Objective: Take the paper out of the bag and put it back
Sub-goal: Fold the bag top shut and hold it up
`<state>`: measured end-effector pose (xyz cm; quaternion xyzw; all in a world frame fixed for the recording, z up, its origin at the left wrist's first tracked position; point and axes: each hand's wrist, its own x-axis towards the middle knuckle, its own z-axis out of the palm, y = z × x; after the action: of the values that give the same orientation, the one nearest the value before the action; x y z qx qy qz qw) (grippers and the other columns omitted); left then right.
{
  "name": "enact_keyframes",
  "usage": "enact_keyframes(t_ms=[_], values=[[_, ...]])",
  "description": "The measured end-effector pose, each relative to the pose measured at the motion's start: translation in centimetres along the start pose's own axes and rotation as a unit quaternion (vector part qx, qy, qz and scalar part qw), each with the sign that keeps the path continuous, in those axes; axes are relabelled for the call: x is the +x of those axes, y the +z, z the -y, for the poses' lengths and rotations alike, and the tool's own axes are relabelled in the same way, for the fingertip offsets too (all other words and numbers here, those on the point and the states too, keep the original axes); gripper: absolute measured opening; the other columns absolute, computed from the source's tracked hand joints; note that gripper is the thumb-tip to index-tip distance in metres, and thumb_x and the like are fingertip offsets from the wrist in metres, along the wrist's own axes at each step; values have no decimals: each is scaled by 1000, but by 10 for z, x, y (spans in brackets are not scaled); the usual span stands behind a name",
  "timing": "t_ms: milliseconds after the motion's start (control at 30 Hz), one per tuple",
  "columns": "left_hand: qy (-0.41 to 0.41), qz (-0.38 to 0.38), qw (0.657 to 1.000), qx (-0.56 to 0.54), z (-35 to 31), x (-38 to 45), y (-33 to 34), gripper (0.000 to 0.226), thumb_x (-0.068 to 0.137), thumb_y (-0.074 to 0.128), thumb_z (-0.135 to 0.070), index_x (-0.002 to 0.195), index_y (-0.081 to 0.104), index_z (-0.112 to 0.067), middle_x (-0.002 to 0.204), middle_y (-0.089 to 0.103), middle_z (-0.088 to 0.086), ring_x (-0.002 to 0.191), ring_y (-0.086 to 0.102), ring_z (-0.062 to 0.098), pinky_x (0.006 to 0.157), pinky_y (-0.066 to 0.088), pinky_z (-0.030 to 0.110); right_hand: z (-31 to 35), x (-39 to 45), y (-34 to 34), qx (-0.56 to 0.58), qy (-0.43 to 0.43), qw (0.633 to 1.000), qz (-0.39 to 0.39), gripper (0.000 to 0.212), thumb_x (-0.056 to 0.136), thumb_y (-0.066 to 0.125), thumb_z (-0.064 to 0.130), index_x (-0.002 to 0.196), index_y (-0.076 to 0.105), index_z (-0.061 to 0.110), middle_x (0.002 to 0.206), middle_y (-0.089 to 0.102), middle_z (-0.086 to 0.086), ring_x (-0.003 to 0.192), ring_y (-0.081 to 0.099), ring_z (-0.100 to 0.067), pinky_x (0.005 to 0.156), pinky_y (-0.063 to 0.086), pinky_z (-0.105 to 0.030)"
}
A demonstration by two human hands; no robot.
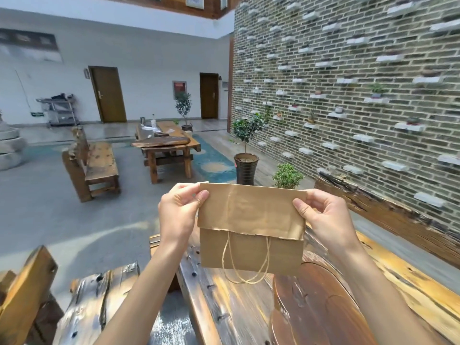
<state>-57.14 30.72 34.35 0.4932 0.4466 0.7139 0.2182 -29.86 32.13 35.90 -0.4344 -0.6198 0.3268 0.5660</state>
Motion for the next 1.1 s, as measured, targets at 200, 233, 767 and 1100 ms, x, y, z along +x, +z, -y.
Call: enact_keyframes(t_ms=[200, 233, 767, 1100], values=[[-24, 13, 1000, 0, 53, 68, -8, 23, 82, 77, -5, 95, 79, -23, 89, 75, -1, 79, 70, 4, 69, 54, 13, -26, 55, 46, 2, 1, 1000, -1, 15, 92, 67, 3, 91, 75, 16, 79, 78, 7, 72, 70, -3, 67, 57, -17], [-30, 17, 999, 2, 64, 80, -8, 21, 82, 77, -4, 94, 79, -21, 89, 76, -1, 79, 70, 6, 69, 54, 13, -33, 64, 53, 0, 5, 1000, -3, 16, 92, 67, 4, 90, 75, 17, 79, 78, 7, 73, 70, -3, 67, 58, -18], [-114, 163, 980, -5, 254, 252, 59, 26, 81, 72, 8, 76, 77, -17, 73, 66, -3, 63, 62, -4, 62, 50, 8, -189, 216, 110, -78, 88, 992, -45, 17, 88, 70, -1, 86, 74, 15, 75, 77, 9, 70, 68, -4, 68, 55, -16], [-203, 321, 923, 70, 393, 307, 90, 38, 79, 73, 8, 64, 77, -26, 67, 72, -15, 65, 63, 1, 64, 50, 9, -262, 238, 145, -286, 216, 931, -75, 9, 84, 76, 13, 78, 71, 17, 71, 70, 8, 68, 60, -6, 66, 41, -13]])
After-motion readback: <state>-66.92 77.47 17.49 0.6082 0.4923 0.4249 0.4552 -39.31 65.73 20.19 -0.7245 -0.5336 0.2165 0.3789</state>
